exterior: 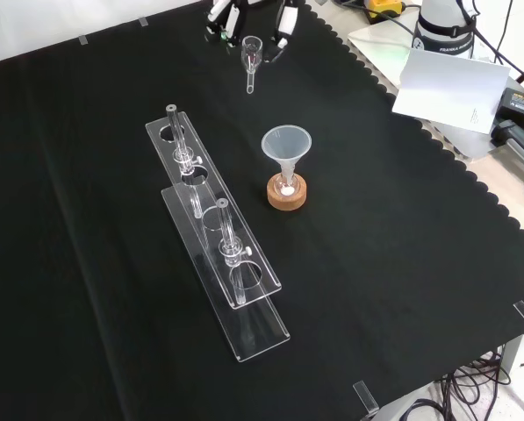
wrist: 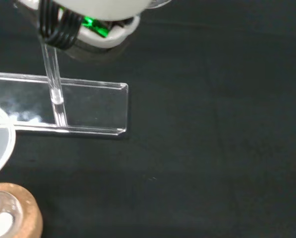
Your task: Put the weighing funnel back on the table.
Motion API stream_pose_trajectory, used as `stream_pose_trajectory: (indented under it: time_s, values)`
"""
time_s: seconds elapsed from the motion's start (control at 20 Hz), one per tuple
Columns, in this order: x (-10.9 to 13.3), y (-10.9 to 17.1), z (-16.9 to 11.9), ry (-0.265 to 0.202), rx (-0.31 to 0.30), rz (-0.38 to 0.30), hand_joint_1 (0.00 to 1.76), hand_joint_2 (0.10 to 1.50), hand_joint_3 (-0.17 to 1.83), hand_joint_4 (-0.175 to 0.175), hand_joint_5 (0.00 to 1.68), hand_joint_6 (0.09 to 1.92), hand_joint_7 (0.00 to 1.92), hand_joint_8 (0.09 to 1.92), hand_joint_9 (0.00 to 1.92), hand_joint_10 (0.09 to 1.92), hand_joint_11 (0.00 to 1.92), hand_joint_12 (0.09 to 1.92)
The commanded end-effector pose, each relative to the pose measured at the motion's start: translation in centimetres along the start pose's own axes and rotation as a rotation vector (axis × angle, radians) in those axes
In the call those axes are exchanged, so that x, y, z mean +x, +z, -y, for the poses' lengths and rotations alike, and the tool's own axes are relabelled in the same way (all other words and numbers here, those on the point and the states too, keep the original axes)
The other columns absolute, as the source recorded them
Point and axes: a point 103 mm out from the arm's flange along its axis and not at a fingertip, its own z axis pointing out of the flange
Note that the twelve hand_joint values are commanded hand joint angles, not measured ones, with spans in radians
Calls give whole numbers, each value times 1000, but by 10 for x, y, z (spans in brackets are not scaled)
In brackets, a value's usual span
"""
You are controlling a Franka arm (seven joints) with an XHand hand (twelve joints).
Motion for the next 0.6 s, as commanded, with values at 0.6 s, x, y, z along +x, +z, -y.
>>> stream_pose_trajectory:
  time_s: [0.6]
  values:
    - [-57,27,-41,13,-5,-247,1134,696,522,175,1360,457,524,720,1064,240,969,920]
